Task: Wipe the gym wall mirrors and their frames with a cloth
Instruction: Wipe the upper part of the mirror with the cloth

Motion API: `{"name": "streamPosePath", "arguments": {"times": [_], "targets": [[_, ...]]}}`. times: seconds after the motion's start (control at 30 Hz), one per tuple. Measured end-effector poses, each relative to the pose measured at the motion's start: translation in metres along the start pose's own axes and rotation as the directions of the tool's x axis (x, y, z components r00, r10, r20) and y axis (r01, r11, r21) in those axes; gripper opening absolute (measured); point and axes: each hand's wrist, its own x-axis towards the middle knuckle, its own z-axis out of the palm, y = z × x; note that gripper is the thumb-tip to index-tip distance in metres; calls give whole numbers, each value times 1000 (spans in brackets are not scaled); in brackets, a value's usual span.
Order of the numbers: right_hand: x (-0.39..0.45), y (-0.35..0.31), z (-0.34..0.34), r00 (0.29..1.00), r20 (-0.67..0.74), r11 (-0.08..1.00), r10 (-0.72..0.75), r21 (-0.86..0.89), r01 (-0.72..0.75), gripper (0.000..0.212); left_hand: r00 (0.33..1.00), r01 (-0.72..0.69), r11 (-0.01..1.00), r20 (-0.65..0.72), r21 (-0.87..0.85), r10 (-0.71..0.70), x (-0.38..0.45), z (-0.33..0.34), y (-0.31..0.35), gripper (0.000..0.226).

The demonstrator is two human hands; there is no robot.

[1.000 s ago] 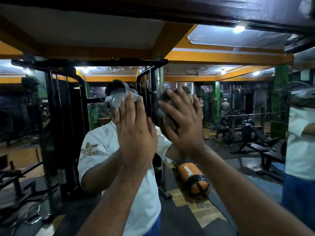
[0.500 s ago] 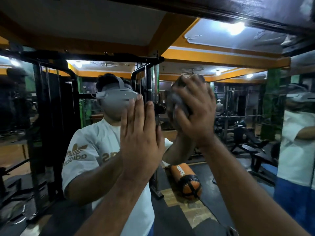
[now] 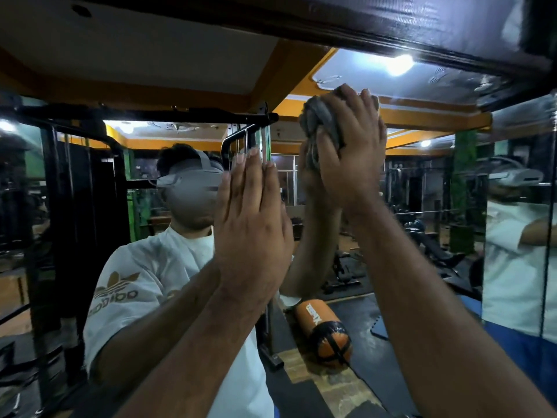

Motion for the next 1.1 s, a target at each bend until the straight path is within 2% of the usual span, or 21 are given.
{"name": "streamPosePath", "arguments": {"times": [0.07, 0.13, 0.2, 0.27, 0.37, 0.43, 0.47, 0.6, 0.67, 0.8, 0.87, 0.93, 1.03, 1.1], "targets": [[-2, -1, -1, 994, 75, 997, -78, 28, 76, 55, 1000, -12, 1000, 12, -15, 12, 3, 5, 8, 59], [-17, 13, -8, 949, 143, 959, -280, 77, 271, 51, 1000, 3, 1000, 14, -16, -2, 3, 11, 14, 58], [-33, 35, -21, 900, 185, 919, -395, 83, 387, 50, 1000, 6, 1000, 9, -6, -6, 1, 18, 21, 57], [-30, 59, -31, 911, 192, 930, -366, 46, 364, 51, 1000, -4, 1000, 3, 0, 4, 4, 26, 33, 57], [2, 85, -46, 975, 155, 987, -162, 2, 164, 52, 1000, -22, 1000, 20, 20, 22, 16, 39, 52, 57], [15, 94, -51, 983, 156, 994, -98, -30, 104, 55, 999, -44, 999, 19, 20, 44, 25, 49, 67, 58], [13, 98, -51, 978, 176, 992, -116, -28, 123, 56, 998, -58, 998, 22, 17, 58, 28, 53, 75, 58], [-19, 129, -59, 909, 236, 938, -344, 35, 346, 58, 993, -74, 997, 88, -12, 75, 26, 70, 114, 60], [-13, 157, -74, 905, 236, 932, -354, 12, 362, 58, 990, -82, 997, 117, -13, 83, 23, 78, 131, 61], [17, 193, -89, 983, 133, 990, -124, -44, 130, 61, 992, -55, 997, 116, 45, 50, 27, 94, 155, 66], [13, 194, -88, 991, 109, 996, -78, -29, 81, 61, 994, -38, 998, 100, 57, 33, 30, 102, 168, 67], [-5, 200, -90, 970, 147, 980, -192, -16, 197, 60, 994, -26, 998, 105, 61, 20, 30, 111, 181, 66], [-23, 230, -106, 898, 222, 922, -380, 18, 386, 59, 991, -54, 996, 128, 69, 45, 26, 125, 199, 64], [-15, 251, -116, 896, 229, 920, -382, -3, 392, 58, 988, -72, 993, 144, 96, 58, 24, 131, 208, 65]]}}
